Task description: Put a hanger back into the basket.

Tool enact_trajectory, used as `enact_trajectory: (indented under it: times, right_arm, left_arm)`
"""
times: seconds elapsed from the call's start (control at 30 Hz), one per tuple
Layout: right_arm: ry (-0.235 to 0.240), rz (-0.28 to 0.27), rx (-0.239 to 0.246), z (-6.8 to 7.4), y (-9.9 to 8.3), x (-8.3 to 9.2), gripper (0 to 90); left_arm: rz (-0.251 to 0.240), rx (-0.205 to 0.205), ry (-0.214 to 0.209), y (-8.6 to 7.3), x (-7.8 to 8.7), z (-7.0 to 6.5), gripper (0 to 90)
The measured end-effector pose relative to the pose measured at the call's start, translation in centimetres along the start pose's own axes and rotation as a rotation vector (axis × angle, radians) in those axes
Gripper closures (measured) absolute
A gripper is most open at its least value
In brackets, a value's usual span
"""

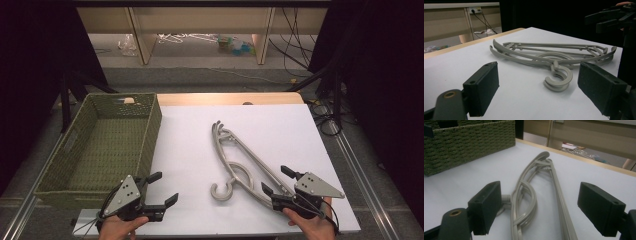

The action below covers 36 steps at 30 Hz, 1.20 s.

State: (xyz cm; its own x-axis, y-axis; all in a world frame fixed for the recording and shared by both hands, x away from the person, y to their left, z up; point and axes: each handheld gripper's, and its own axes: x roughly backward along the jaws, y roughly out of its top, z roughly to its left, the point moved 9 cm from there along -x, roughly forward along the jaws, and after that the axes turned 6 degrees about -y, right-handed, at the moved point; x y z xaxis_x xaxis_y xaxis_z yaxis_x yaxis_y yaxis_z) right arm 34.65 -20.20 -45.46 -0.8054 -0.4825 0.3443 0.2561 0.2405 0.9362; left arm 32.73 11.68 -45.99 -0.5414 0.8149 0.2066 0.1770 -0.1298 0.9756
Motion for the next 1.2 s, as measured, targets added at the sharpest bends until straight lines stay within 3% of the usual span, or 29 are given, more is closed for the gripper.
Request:
enact_trajectory:
  times: [0.17, 0.23, 0.37, 0.43, 0.63, 0.77, 0.87, 0.9, 0.93, 1.0, 1.2]
  right_arm:
    - [0.001, 0.000, 0.003, 0.0, 0.0, 0.0, 23.0]
    - [0.008, 0.010, 0.008, 0.1, -0.2, 0.0, 23.0]
    - [-0.003, 0.020, 0.028, 0.1, -0.3, -0.1, 25.3]
    - [0.010, 0.034, 0.015, 0.3, -0.4, -0.2, 25.3]
    - [0.040, 0.086, 0.031, 1.2, -0.9, -0.8, 27.2]
    - [0.051, 0.129, 0.066, 1.5, -1.3, -1.4, 30.6]
    - [0.075, 0.209, 0.094, 1.9, -2.0, -2.1, 34.2]
    - [0.077, 0.232, 0.110, 1.9, -2.2, -2.4, 35.4]
    - [0.083, 0.301, 0.144, 2.0, -3.0, -3.0, 38.2]
    - [0.092, 0.355, 0.150, 2.2, -3.6, -3.3, 40.8]
    - [0.120, 0.477, 0.199, 2.8, -5.0, -4.6, 52.1]
  left_arm:
    - [0.004, -0.002, -0.003, 0.0, 0.0, 0.0, 16.9]
    - [-0.010, 0.020, -0.006, 0.0, -0.2, -0.2, 16.9]
    - [0.000, -0.007, -0.014, 0.0, -0.2, -0.4, 16.9]
    - [0.019, -0.027, -0.008, -0.2, -0.1, -0.3, 16.9]
    - [0.019, -0.008, -0.003, -0.2, -0.2, -0.3, 16.8]
    - [0.024, -0.021, -0.006, -0.3, -0.2, -0.2, 16.7]
    - [0.010, -0.022, -0.015, -0.2, -0.3, -0.2, 16.7]
    - [0.026, -0.020, -0.003, -0.3, -0.2, -0.2, 16.7]
    - [0.030, -0.017, -0.003, -0.4, -0.3, -0.1, 16.7]
    - [0.028, 0.003, 0.001, -0.5, -0.3, -0.2, 16.7]
    - [0.036, -0.015, -0.002, -0.5, -0.3, -0.1, 16.7]
